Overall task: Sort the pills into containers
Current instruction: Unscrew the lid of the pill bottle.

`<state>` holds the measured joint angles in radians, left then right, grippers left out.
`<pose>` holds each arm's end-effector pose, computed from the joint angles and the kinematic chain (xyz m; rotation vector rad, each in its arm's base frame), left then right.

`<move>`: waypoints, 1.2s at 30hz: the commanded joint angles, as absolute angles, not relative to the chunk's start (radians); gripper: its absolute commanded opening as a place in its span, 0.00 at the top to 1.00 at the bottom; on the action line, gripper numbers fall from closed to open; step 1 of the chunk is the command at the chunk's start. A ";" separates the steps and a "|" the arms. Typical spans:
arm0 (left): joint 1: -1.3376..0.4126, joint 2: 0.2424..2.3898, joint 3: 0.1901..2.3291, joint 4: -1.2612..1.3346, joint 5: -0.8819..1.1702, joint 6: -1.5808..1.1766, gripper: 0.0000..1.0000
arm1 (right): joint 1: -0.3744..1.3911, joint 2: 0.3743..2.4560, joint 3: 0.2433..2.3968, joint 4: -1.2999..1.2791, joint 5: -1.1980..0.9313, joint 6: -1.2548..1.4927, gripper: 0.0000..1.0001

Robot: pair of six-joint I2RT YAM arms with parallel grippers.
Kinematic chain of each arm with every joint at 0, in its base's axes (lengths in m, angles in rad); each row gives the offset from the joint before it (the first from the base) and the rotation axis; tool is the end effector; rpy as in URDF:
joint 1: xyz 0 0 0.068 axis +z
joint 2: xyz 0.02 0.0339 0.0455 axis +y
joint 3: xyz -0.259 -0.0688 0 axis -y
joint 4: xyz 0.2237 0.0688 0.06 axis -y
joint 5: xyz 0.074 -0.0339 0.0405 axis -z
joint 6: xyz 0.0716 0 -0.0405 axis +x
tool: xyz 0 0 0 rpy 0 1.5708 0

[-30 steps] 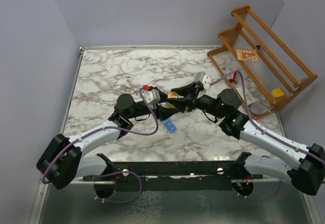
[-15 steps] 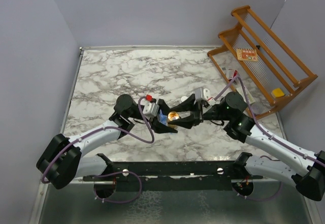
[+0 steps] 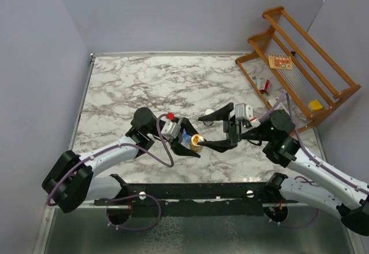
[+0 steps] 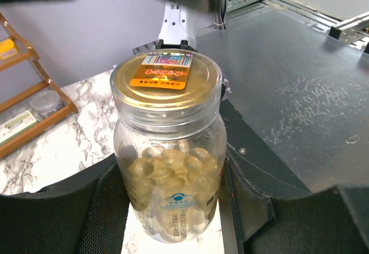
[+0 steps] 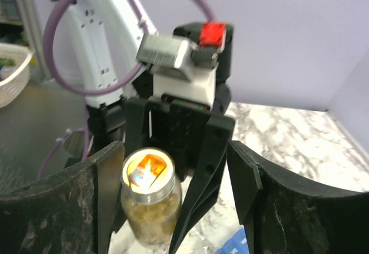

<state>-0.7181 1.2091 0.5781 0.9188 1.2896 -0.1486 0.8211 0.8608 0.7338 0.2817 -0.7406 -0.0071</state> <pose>0.1312 -0.2060 0.2989 1.4882 0.8076 -1.4852 0.1050 0.1837 0.3606 -1.1696 1.0488 1.1716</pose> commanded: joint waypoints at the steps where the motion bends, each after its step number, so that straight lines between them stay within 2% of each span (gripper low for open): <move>1: -0.727 1.265 0.606 0.960 1.250 -0.132 1.00 | 0.814 0.813 0.749 0.337 -0.549 0.029 0.28; 7: -0.727 1.268 0.591 0.960 0.979 -0.126 1.00 | 0.815 0.788 0.729 0.304 -0.292 0.067 0.28; 12: -0.727 1.228 0.562 0.935 0.675 -0.108 1.00 | 0.815 0.818 0.690 0.285 -0.253 0.079 0.35; 18: -0.728 1.166 0.523 0.923 0.478 -0.083 1.00 | 0.815 0.869 0.658 0.351 -0.210 0.071 0.36; 29: -0.737 1.152 0.501 0.910 0.443 -0.070 1.00 | 0.824 0.967 0.635 0.558 -0.190 0.091 0.36; 36: -0.740 1.147 0.499 0.910 0.433 -0.067 1.00 | 0.831 1.032 0.664 0.589 -0.209 0.095 0.35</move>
<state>-0.7334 1.1736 0.5079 0.8921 0.4606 -0.0818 0.8200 1.0077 0.6472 0.5198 -0.2214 0.0849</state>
